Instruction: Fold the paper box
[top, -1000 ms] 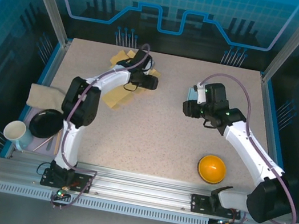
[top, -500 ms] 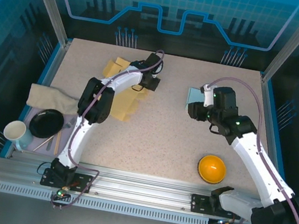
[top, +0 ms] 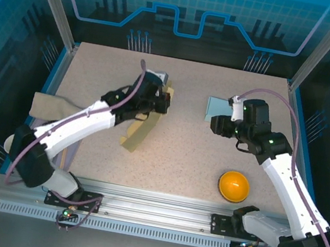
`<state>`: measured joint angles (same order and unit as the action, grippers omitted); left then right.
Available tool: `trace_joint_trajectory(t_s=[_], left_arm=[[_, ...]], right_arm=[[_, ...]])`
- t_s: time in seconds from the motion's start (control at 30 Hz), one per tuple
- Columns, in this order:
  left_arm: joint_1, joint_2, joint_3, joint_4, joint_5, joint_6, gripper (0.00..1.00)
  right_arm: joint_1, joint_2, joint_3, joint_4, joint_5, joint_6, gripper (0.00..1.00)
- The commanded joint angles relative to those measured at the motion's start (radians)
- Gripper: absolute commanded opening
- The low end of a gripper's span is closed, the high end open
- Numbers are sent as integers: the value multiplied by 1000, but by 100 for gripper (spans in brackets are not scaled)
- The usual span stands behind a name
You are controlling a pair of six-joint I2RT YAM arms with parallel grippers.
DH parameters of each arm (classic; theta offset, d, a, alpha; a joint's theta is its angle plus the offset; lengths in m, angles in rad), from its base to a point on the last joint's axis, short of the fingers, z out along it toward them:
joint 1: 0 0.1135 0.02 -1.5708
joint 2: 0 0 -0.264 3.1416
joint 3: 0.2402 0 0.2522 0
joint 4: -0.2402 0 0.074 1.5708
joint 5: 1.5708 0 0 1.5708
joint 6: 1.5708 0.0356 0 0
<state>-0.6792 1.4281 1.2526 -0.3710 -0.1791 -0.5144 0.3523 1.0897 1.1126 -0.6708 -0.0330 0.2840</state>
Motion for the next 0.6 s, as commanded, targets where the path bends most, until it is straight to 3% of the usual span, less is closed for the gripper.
trace_joint_trajectory(t_s=[0.0, 0.1, 0.23, 0.4, 0.5, 0.57], left_arm=[[-99, -24, -90, -26, -141, -138, 3], [-181, -28, -121, -50, -193, -229, 8], [-244, 34, -154, 41, -188, -295, 16], [-246, 186, -69, 74, -102, -276, 26], [-239, 188, -37, 54, -126, -235, 43], [-218, 155, -38, 28, -136, -215, 46]], right_arm=[[-2, 25, 45, -9, -61, 41, 56], [-1, 50, 46, -6, -60, 25, 56], [-7, 88, 43, 0, -27, -3, 57], [-17, 157, 37, 4, -21, -41, 57], [-16, 186, 33, 27, -44, -92, 57], [-17, 204, 35, 47, -68, -132, 57]])
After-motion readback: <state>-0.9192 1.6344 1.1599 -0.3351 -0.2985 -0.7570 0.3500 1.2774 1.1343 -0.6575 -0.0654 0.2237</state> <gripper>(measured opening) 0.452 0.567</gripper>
